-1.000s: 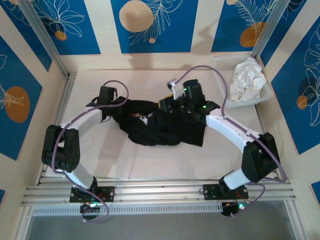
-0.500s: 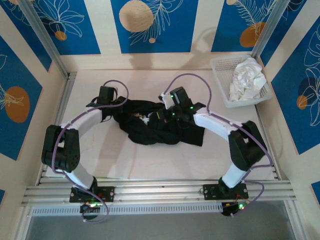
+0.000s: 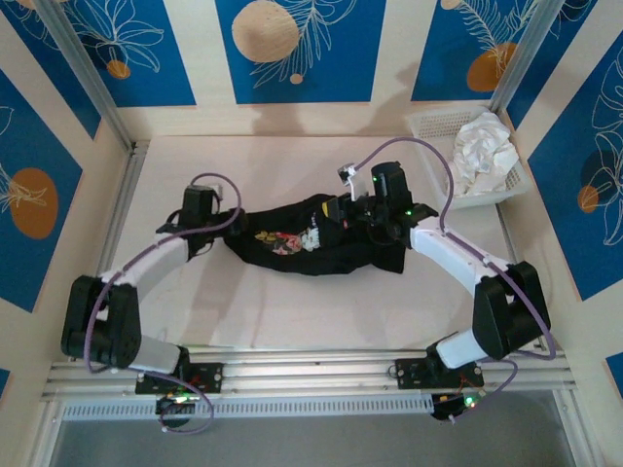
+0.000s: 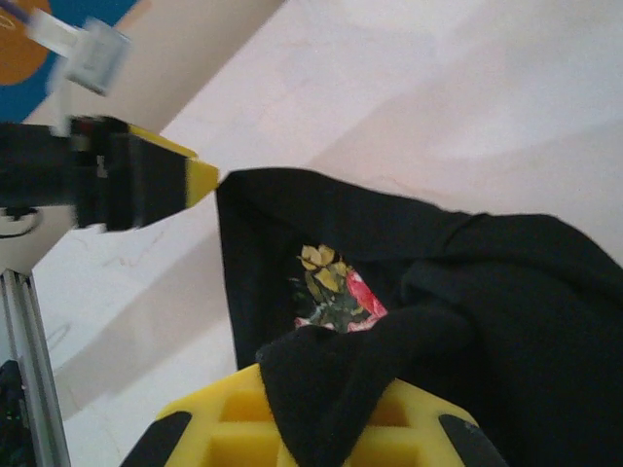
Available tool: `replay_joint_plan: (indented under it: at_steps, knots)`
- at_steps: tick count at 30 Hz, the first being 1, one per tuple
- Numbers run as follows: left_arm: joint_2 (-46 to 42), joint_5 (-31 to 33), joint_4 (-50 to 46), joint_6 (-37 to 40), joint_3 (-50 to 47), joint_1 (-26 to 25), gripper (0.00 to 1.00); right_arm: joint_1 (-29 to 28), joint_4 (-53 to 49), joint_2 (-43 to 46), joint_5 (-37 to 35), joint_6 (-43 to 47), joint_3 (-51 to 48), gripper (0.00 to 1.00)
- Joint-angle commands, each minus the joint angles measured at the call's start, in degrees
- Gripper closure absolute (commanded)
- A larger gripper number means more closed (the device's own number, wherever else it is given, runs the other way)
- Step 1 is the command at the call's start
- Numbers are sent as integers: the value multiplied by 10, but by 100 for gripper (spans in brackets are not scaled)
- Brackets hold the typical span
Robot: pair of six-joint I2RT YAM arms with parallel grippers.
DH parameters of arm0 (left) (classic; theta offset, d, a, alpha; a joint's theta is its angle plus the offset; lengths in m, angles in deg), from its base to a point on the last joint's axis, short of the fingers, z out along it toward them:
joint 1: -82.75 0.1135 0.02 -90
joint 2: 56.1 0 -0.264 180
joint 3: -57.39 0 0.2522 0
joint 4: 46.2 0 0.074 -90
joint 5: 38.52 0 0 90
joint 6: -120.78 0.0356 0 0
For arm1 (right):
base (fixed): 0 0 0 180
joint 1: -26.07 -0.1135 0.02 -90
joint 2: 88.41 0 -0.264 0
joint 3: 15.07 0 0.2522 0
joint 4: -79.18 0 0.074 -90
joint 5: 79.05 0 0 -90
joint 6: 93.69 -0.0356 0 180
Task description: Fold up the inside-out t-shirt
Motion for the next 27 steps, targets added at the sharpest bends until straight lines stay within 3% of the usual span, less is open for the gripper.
replay_joint_plan:
  at_steps: [1, 6, 10, 13, 15, 17, 18, 23, 27]
  knots:
    - [-22, -39, 42, 48, -5, -68, 21, 5, 13, 4, 26, -6, 7, 100]
    - [67, -172, 90, 57, 47, -135, 23, 6, 15, 3, 22, -11, 5, 100]
    - [152, -200, 96, 43, 104, -162, 25, 6, 15, 12, 19, -15, 4, 100]
    - [214, -221, 112, 18, 145, -163, 40, 9, 16, 27, 17, -18, 6, 100]
    - [247, -215, 109, 3, 172, -161, 63, 19, 14, 44, 24, -23, 13, 100]
    - [260, -212, 113, -9, 184, -150, 89, 38, 14, 69, 39, -32, 25, 100]
    - [259, -207, 116, -20, 186, -139, 97, 50, 14, 86, 47, -40, 33, 100]
    - [189, -203, 180, -107, 131, -44, 100, 105, 69, 183, 99, -99, 42, 100]
    - [136, -178, 195, -145, 75, 11, 100, 114, 90, 235, 89, -104, 0, 100]
